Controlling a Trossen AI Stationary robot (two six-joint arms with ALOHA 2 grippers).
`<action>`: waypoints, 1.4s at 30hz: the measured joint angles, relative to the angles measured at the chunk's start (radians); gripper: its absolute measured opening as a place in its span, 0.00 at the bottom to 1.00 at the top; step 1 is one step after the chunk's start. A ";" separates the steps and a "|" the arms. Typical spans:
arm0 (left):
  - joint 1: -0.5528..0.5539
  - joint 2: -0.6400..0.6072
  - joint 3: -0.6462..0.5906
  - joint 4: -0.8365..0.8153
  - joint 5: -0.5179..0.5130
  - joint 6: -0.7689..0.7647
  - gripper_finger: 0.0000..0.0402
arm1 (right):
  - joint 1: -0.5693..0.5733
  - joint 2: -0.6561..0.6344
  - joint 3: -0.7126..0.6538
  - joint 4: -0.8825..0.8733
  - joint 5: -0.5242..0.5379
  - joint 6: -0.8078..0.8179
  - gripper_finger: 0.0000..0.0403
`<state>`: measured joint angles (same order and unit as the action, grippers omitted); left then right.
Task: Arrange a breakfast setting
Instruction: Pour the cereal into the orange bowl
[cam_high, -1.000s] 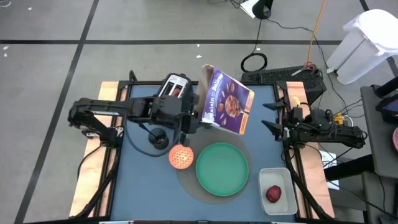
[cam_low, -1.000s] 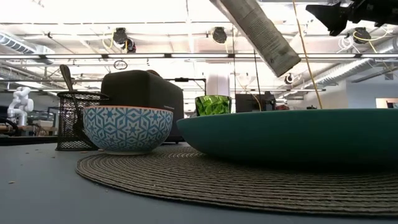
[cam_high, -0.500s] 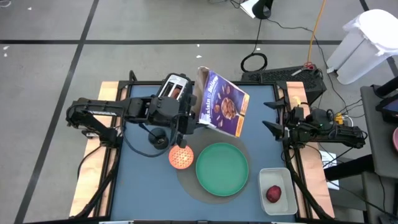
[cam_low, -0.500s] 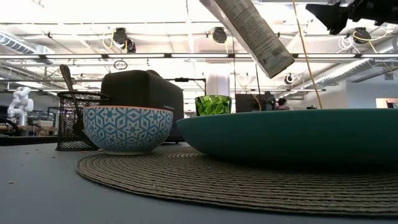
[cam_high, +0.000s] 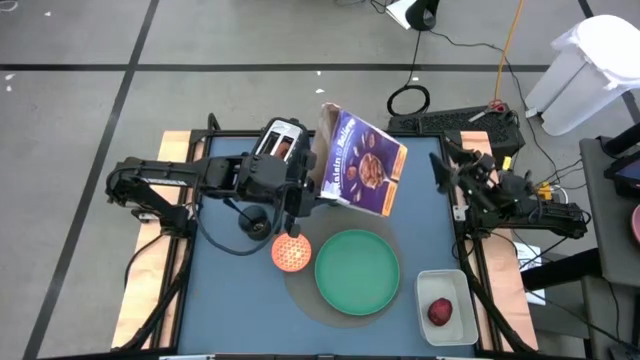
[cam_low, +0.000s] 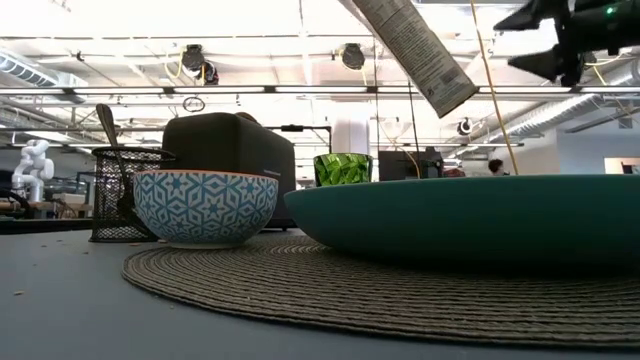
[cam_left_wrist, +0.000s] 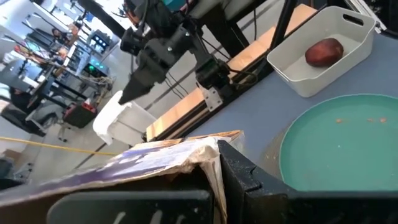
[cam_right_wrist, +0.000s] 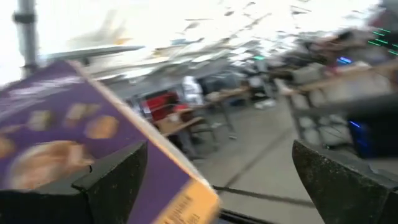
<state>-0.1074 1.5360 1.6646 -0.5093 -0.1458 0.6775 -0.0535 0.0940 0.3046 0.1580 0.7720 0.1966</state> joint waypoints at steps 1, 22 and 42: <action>0.000 0.000 0.000 0.006 -0.006 0.003 0.01 | 0.000 0.000 0.000 -0.021 0.014 0.029 0.97; -0.011 0.000 0.000 0.073 -0.042 0.115 0.01 | 0.000 0.000 -0.038 -0.201 -0.515 0.366 0.97; -0.093 -0.001 0.000 0.153 -0.038 0.164 0.01 | 0.000 0.000 -0.247 0.245 -0.725 0.464 0.97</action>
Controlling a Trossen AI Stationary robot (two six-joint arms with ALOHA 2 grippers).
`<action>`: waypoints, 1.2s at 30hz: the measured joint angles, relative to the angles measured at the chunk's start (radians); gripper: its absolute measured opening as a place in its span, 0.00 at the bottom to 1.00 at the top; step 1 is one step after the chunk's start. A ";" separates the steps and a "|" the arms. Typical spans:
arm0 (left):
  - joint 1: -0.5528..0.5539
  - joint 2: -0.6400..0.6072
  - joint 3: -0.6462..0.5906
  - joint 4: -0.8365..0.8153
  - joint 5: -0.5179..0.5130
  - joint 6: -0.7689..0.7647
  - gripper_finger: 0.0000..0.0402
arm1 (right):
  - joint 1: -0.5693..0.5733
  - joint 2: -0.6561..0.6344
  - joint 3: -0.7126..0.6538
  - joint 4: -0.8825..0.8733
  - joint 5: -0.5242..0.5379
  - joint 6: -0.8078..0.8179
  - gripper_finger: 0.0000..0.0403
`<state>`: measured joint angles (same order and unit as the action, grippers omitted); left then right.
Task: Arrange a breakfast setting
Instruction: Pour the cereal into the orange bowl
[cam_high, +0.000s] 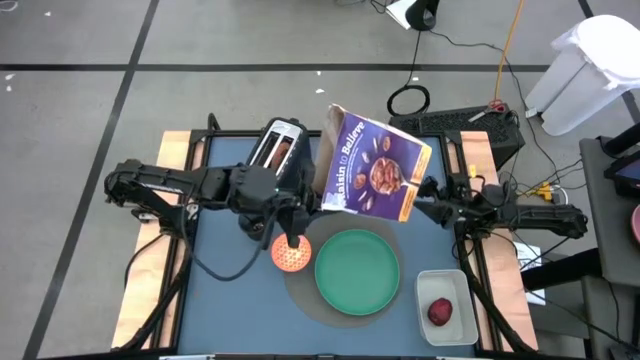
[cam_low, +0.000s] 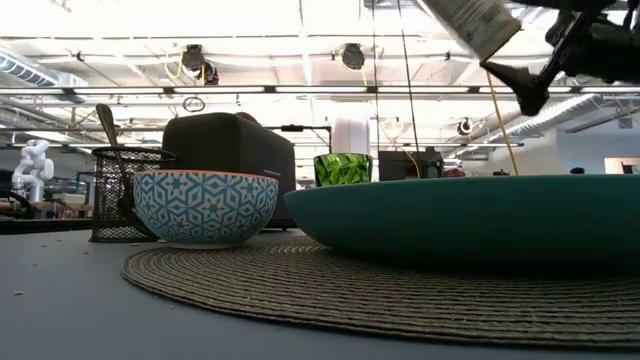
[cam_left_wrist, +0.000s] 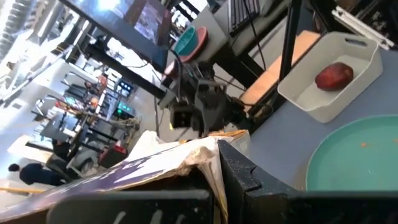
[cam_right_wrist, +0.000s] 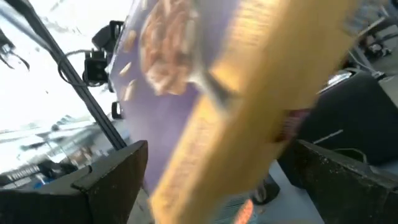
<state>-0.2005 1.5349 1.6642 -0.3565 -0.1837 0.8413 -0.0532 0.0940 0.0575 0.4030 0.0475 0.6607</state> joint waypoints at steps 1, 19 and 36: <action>-0.004 0.000 0.000 0.006 0.000 0.006 0.01 | 0.000 0.001 -0.017 0.011 0.000 0.019 0.97; -0.012 0.000 0.000 0.061 -0.002 0.033 0.01 | 0.000 0.043 -0.040 0.155 -0.053 0.035 0.97; -0.012 0.000 0.000 0.078 -0.002 0.052 0.01 | 0.001 0.319 -0.042 0.479 -0.106 0.035 0.97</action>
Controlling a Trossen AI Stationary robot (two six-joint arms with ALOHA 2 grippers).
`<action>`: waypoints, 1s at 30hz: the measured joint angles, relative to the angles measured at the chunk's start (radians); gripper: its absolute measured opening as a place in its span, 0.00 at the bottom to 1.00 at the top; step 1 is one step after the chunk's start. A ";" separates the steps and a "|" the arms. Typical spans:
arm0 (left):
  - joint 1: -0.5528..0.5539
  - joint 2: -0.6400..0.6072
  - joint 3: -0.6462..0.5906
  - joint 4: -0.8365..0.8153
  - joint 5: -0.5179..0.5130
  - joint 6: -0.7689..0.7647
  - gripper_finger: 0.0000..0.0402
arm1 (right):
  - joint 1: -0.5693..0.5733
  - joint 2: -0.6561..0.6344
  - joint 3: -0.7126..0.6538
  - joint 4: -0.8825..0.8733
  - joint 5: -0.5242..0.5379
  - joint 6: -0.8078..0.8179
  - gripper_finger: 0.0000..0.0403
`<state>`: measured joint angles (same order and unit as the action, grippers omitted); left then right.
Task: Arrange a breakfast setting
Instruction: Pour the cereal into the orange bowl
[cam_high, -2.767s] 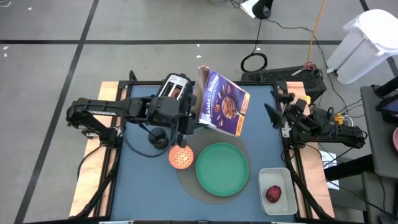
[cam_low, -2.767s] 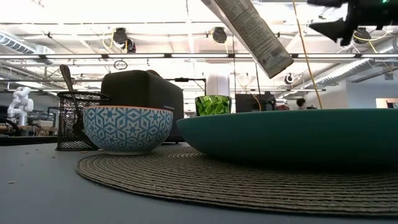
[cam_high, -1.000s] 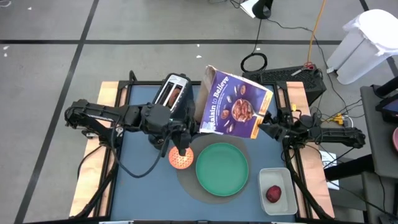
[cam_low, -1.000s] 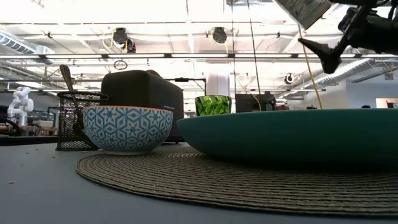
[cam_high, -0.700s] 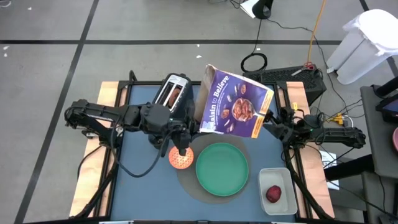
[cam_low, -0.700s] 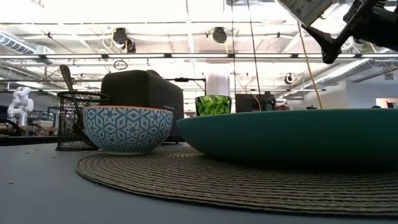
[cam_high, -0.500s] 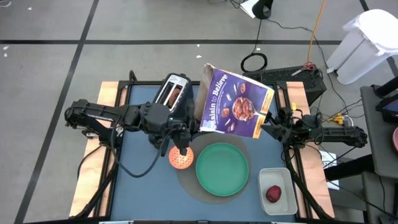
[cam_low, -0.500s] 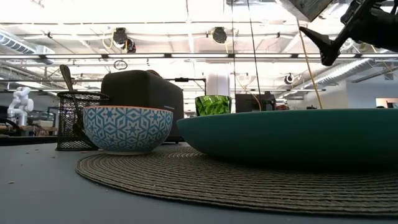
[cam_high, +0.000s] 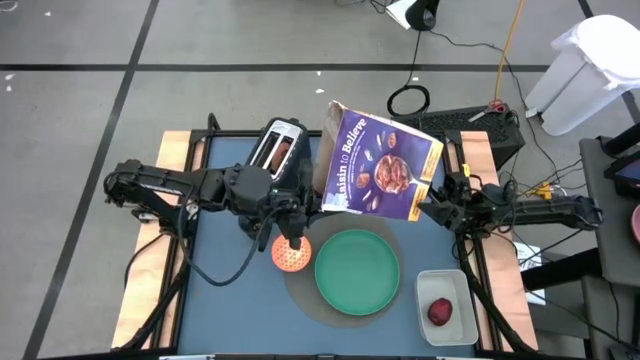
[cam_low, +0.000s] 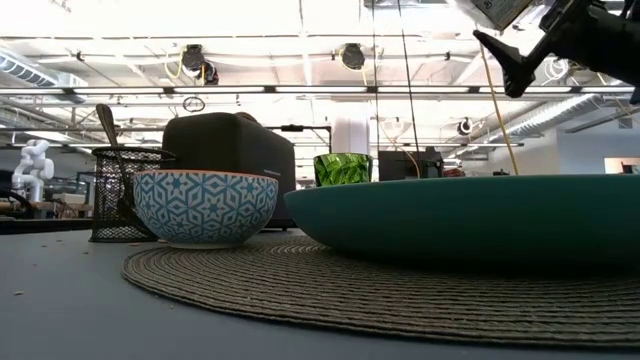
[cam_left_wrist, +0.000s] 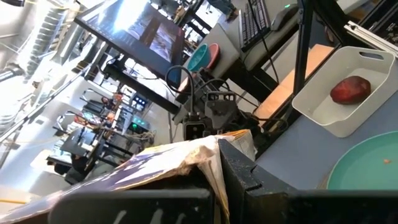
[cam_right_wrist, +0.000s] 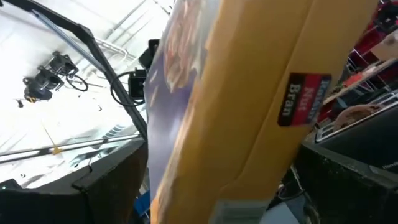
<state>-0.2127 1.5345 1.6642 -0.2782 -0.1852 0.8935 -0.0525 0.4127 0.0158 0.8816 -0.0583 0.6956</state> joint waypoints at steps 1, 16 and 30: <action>0.000 0.000 0.000 0.000 0.000 -0.003 0.01 | 0.000 0.015 0.000 0.027 0.000 0.000 0.97; 0.028 0.001 0.000 -0.012 0.006 -0.063 0.01 | 0.008 0.161 0.033 0.158 -0.002 -0.094 0.97; 0.046 0.006 0.000 -0.068 0.010 -0.122 0.01 | 0.021 0.243 0.062 0.159 -0.046 -0.140 0.78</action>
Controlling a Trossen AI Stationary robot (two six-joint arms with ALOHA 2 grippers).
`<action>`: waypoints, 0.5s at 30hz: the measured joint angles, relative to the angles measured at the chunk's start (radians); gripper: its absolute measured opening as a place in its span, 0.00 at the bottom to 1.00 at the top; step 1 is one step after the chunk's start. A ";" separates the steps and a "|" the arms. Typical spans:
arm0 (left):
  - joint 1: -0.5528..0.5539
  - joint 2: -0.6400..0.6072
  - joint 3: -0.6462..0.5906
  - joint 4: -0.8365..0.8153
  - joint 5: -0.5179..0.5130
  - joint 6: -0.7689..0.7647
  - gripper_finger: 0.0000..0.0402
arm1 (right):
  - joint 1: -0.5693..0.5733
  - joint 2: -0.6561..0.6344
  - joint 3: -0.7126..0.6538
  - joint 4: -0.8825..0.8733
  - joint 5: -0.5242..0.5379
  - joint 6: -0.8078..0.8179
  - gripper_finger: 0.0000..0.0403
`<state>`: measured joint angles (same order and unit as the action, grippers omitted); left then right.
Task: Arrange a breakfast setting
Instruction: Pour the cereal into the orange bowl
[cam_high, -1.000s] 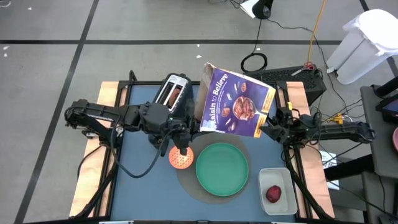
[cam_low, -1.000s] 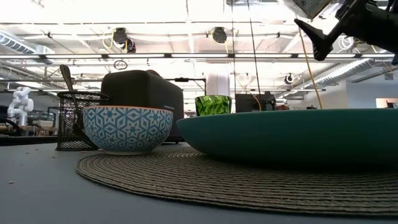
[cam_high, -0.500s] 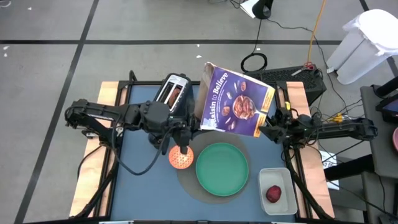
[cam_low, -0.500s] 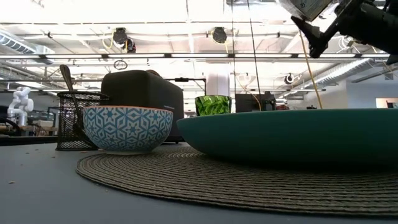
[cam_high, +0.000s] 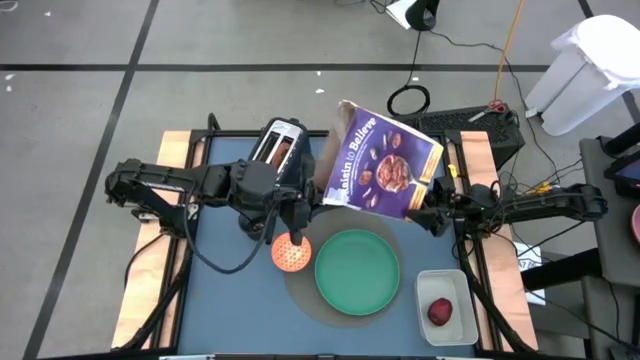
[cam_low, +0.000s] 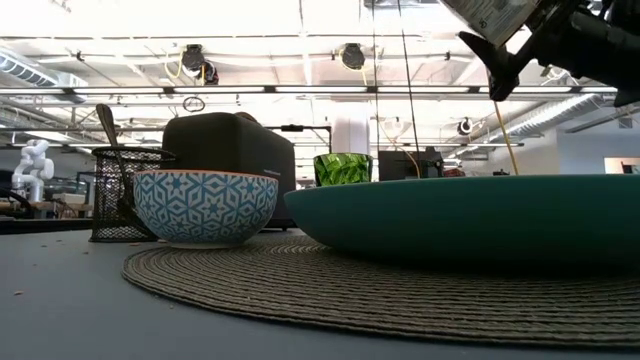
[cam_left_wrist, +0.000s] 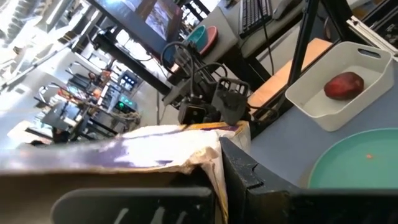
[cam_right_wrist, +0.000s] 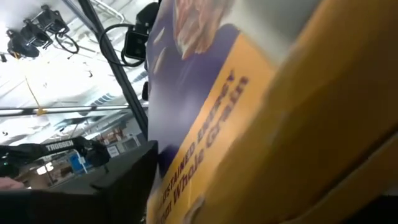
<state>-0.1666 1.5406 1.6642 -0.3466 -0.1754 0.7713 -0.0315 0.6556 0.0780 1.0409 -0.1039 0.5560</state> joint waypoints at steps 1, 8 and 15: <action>0.000 0.000 0.000 -0.004 -0.001 -0.006 0.02 | 0.000 0.000 0.000 0.000 -0.001 0.000 0.75; 0.001 -0.001 0.000 -0.018 -0.025 -0.034 0.09 | 0.001 -0.001 0.002 0.004 -0.009 0.001 0.56; 0.001 -0.001 0.000 -0.023 -0.065 -0.182 0.11 | 0.001 0.000 0.002 0.002 -0.005 0.005 0.47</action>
<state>-0.1658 1.5398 1.6642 -0.3694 -0.2408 0.5894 -0.0307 0.6552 0.0795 1.0426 -0.1093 0.5606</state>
